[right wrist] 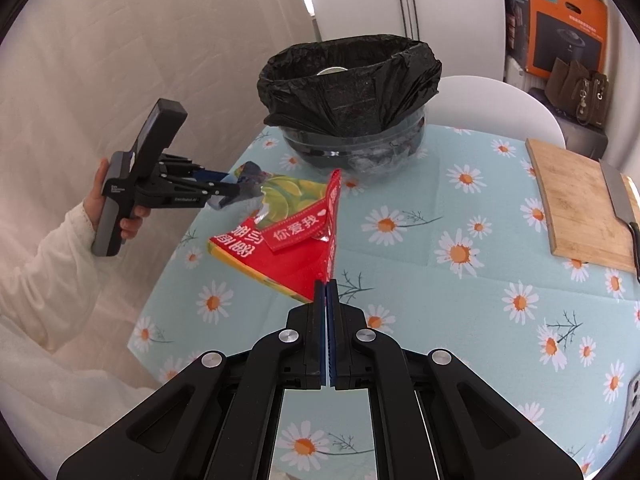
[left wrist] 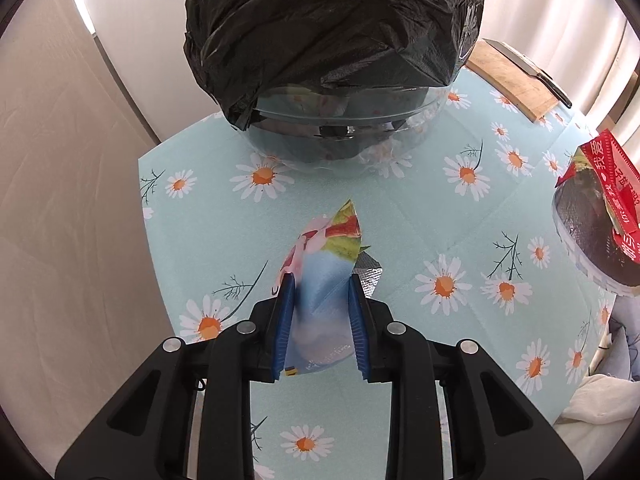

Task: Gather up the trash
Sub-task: 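Carry the red wrapper and cartoon wrapper over the black bin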

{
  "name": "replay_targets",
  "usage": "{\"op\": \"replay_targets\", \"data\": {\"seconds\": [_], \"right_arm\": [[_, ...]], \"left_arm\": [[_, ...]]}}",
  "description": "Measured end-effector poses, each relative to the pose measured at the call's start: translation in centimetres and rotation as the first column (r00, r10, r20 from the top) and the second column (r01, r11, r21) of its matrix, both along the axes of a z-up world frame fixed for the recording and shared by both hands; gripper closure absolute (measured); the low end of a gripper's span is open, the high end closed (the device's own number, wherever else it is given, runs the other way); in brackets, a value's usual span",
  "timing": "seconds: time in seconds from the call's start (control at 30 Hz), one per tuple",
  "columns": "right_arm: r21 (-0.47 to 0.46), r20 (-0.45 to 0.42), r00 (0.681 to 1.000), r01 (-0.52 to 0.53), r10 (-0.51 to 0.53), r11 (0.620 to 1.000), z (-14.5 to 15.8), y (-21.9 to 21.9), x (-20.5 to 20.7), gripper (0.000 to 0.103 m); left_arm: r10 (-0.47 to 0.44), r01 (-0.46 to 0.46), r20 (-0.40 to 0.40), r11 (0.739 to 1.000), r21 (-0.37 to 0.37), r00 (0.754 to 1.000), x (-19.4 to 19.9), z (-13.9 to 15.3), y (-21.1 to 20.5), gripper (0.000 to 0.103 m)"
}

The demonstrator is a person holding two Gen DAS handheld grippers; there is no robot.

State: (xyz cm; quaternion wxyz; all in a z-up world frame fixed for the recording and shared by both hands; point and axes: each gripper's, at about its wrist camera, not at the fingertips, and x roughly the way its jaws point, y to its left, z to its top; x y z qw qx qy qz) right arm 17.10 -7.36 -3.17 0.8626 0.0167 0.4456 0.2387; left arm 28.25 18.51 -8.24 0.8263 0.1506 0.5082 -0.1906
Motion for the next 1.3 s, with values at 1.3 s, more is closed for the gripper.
{"op": "replay_targets", "data": {"seconds": [1.3], "right_arm": [[0.055,0.304,0.941,-0.171,0.147,0.984,11.0,-5.3,14.2,0.102]], "left_arm": [[0.265,-0.198,0.323,0.954,-0.226,0.908,-1.1,16.9,-3.6,0.075]]}}
